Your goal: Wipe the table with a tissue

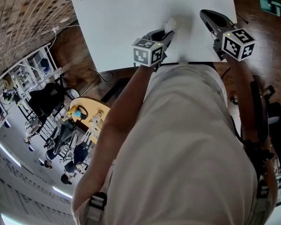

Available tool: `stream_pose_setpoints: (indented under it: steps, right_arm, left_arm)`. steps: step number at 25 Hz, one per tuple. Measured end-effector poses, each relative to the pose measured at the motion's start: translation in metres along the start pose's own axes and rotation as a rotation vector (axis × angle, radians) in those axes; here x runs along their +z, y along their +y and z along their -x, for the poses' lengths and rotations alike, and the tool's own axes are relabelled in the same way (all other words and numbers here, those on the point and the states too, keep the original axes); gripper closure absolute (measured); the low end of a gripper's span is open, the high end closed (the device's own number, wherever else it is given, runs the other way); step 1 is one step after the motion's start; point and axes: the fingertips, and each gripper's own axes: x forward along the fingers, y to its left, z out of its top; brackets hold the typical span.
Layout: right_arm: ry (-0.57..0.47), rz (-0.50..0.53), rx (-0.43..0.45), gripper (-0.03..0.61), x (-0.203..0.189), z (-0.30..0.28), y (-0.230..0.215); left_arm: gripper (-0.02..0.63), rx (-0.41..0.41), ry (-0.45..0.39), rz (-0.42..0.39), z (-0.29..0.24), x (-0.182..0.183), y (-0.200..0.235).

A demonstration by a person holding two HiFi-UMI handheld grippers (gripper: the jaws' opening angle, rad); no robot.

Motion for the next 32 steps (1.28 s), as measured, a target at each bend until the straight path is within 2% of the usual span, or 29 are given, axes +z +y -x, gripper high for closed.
stream_pose_setpoints:
  steps: [7, 13, 17, 22, 27, 32]
  right_arm:
    - [-0.023, -0.067, -0.046, 0.570, 0.014, -0.014, -0.007]
    - [0.004, -0.034, -0.081, 0.570, 0.018, -0.021, -0.015]
    - [0.034, -0.006, -0.096, 0.570, 0.016, -0.022, -0.019]
    - [0.027, -0.011, -0.089, 0.569, 0.018, -0.024, -0.013]
    - [0.027, -0.031, -0.113, 0.569, 0.010, -0.016, -0.017]
    - [0.007, -0.044, -0.128, 0.569, 0.009, 0.000, -0.023]
  left_arm:
    - [0.540, 0.043, 0.007, -0.023, -0.004, 0.044, 0.039]
    - [0.541, 0.056, 0.012, -0.092, -0.029, 0.084, 0.054]
    - [0.541, 0.089, -0.004, -0.158, -0.046, 0.114, 0.063]
    - [0.541, 0.199, 0.037, -0.245, -0.056, 0.143, 0.091]
    - [0.540, 0.220, 0.091, -0.350, -0.073, 0.165, 0.094]
    - [0.538, 0.251, 0.129, -0.415, -0.088, 0.169, 0.102]
